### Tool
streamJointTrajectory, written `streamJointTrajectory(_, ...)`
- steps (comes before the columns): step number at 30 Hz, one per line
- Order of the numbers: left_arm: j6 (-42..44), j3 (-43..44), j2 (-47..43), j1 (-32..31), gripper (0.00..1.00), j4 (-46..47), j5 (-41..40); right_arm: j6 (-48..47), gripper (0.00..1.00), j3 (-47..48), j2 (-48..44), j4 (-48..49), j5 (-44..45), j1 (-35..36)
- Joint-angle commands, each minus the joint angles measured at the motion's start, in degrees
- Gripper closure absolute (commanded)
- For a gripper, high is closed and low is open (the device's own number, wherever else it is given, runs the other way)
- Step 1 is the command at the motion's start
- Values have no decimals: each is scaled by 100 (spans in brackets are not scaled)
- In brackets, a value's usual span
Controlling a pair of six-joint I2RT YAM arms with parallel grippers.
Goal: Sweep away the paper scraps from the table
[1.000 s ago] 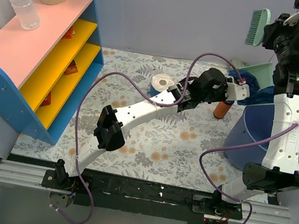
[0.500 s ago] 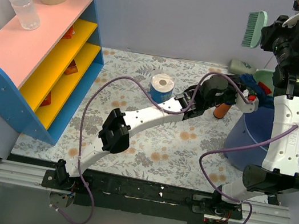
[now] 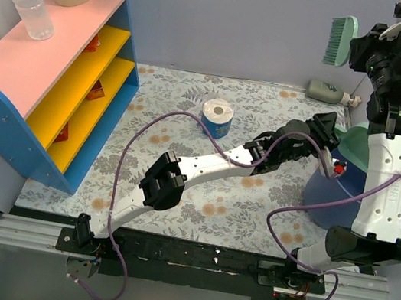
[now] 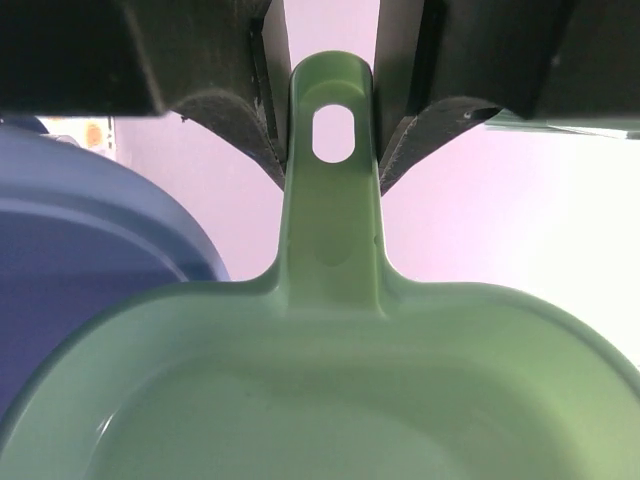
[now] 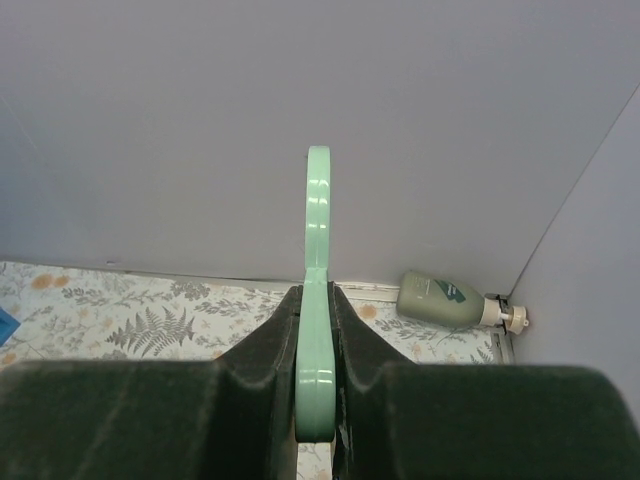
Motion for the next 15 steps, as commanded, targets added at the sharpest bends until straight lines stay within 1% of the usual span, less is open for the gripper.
streamJointTrajectory(1,300,-74,-208,-94,100,465,34,40,99,-105,-298,286,-50,-10)
streamJointTrajectory(2,248,-83,-216,-103,100,527,34,40,99,-141,-342,295,-50,-166)
streamJointTrajectory(7,19,-109,-260,-138,100,1194,51,145,99,-238,-386,295,-111,-212)
streamJointTrajectory(9,-112,-109,-295,-147,100,1388,51,207,99,-168,-377,312,-120,-220)
streamJointTrajectory(10,-157,-118,-313,-147,100,1693,69,242,99,-124,-360,313,-111,-229)
streamJointTrajectory(12,-236,-22,-331,-138,100,2003,121,286,99,113,-289,339,-120,-229)
streamJointTrajectory(15,-254,146,-383,-112,100,1882,113,347,99,507,-158,383,-129,-238)
